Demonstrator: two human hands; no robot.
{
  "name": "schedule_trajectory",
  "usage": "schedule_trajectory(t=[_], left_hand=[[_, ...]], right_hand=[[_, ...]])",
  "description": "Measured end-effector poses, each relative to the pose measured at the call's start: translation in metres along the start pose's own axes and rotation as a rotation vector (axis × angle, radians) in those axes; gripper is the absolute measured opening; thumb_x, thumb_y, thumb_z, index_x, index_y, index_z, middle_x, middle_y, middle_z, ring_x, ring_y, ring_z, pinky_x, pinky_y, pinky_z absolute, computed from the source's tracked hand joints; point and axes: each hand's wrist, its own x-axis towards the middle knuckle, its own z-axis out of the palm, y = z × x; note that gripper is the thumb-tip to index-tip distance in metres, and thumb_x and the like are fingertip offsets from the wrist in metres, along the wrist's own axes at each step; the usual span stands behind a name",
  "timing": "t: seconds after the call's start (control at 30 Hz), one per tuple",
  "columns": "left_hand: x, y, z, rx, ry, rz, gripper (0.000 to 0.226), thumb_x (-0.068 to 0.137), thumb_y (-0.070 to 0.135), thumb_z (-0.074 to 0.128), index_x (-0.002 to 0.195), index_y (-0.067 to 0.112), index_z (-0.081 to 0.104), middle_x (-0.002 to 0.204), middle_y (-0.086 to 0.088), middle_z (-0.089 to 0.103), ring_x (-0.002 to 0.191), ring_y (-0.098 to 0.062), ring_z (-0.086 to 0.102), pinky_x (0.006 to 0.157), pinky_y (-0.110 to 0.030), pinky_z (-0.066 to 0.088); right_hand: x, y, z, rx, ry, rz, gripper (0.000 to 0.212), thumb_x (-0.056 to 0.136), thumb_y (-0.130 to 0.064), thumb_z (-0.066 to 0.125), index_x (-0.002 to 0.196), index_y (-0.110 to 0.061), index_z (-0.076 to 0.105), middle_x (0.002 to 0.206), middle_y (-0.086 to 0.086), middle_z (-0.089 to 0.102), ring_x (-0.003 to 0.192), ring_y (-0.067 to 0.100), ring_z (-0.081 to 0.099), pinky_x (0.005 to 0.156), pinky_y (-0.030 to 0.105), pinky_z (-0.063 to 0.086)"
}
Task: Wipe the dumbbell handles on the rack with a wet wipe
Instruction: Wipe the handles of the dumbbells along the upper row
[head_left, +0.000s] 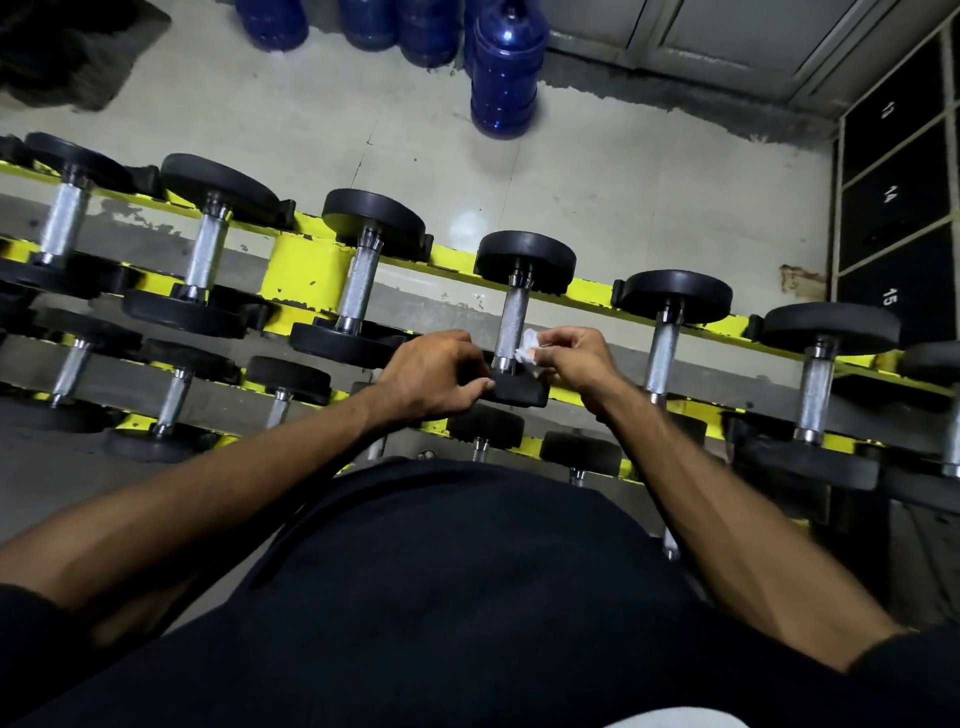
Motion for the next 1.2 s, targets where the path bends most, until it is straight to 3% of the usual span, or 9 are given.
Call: schedule_trajectory(t=[0.07, 0.23, 0.37, 0.5, 0.7, 0.8, 0.97, 1.07, 1.2], left_hand=[[0.007, 0.012, 0.000, -0.029, 0.003, -0.023, 0.035, 0.087, 0.048, 0.069, 0.112, 0.024, 0.071, 0.100, 0.008, 0.065, 0.085, -0.006, 0.059, 0.068, -0.024, 0.046], [0.020, 0.046, 0.012, -0.258, 0.044, -0.107, 0.062, 0.086, 0.042, 0.073, 0.141, 0.021, 0.052, 0.116, 0.000, 0.068, 0.094, -0.012, 0.065, 0.082, -0.036, 0.058], [0.026, 0.073, 0.019, -0.528, 0.054, -0.236, 0.042, 0.085, 0.030, 0.077, 0.124, 0.017, 0.068, 0.104, 0.001, 0.074, 0.085, -0.007, 0.070, 0.076, -0.037, 0.062], [0.023, 0.092, 0.031, -0.801, 0.053, -0.409, 0.019, 0.083, 0.020, 0.080, 0.100, 0.013, 0.075, 0.084, -0.008, 0.076, 0.072, -0.027, 0.075, 0.064, -0.050, 0.062], [0.013, 0.115, 0.038, -0.802, 0.125, -0.463, 0.013, 0.084, 0.019, 0.079, 0.089, 0.010, 0.070, 0.079, -0.012, 0.074, 0.072, -0.033, 0.073, 0.067, -0.051, 0.062], [0.009, 0.123, 0.038, -0.812, 0.156, -0.502, 0.017, 0.083, 0.017, 0.080, 0.091, 0.007, 0.070, 0.082, -0.013, 0.074, 0.073, -0.029, 0.074, 0.067, -0.045, 0.063], [0.006, 0.139, 0.039, -0.885, 0.148, -0.575, 0.014, 0.081, 0.013, 0.081, 0.088, 0.005, 0.072, 0.077, -0.014, 0.073, 0.057, -0.017, 0.064, 0.048, -0.026, 0.052], [0.003, 0.141, 0.041, -0.934, 0.134, -0.553, 0.007, 0.085, 0.009, 0.076, 0.092, 0.007, 0.074, 0.082, -0.013, 0.074, 0.066, -0.018, 0.067, 0.054, -0.025, 0.054], [0.001, 0.135, 0.045, -0.977, 0.050, -0.496, 0.031, 0.081, 0.005, 0.078, 0.111, 0.001, 0.071, 0.100, -0.012, 0.075, 0.088, -0.021, 0.073, 0.069, -0.027, 0.059]], right_hand=[[-0.007, -0.001, -0.004, 0.063, 0.010, -0.033, 0.023, 0.083, 0.008, 0.069, 0.091, -0.013, 0.066, 0.096, 0.013, 0.070, 0.077, 0.024, 0.068, 0.064, 0.036, 0.059], [-0.028, 0.001, -0.017, 0.284, -0.073, -0.032, 0.013, 0.086, 0.004, 0.068, 0.088, -0.009, 0.069, 0.082, 0.007, 0.073, 0.071, 0.021, 0.069, 0.061, 0.029, 0.057], [-0.042, 0.007, -0.034, 0.490, -0.162, 0.009, 0.014, 0.085, 0.005, 0.068, 0.098, 0.000, 0.070, 0.088, 0.016, 0.074, 0.073, 0.023, 0.071, 0.067, 0.028, 0.059], [-0.055, 0.013, -0.051, 0.494, -0.193, 0.017, 0.016, 0.090, 0.008, 0.060, 0.093, -0.003, 0.071, 0.084, 0.012, 0.075, 0.073, 0.022, 0.069, 0.069, 0.026, 0.058], [-0.074, 0.020, -0.074, 0.453, -0.337, -0.007, 0.031, 0.089, 0.013, 0.055, 0.118, 0.006, 0.064, 0.109, 0.021, 0.069, 0.094, 0.028, 0.069, 0.088, 0.034, 0.057], [-0.079, 0.026, -0.080, 0.411, -0.393, -0.077, 0.042, 0.083, 0.014, 0.063, 0.124, 0.001, 0.063, 0.117, 0.021, 0.067, 0.105, 0.032, 0.067, 0.095, 0.041, 0.056], [-0.090, 0.030, -0.082, 0.204, -0.229, -0.246, 0.036, 0.082, 0.006, 0.073, 0.117, -0.002, 0.068, 0.100, 0.012, 0.073, 0.085, 0.020, 0.071, 0.078, 0.033, 0.060], [-0.094, 0.034, -0.083, 0.217, -0.162, -0.243, 0.026, 0.085, 0.001, 0.072, 0.111, 0.004, 0.069, 0.091, 0.014, 0.074, 0.071, 0.017, 0.070, 0.067, 0.027, 0.059], [-0.095, 0.034, -0.082, 0.277, -0.077, -0.178, 0.023, 0.086, -0.001, 0.071, 0.108, 0.006, 0.068, 0.084, 0.016, 0.072, 0.062, 0.016, 0.067, 0.060, 0.025, 0.058]])
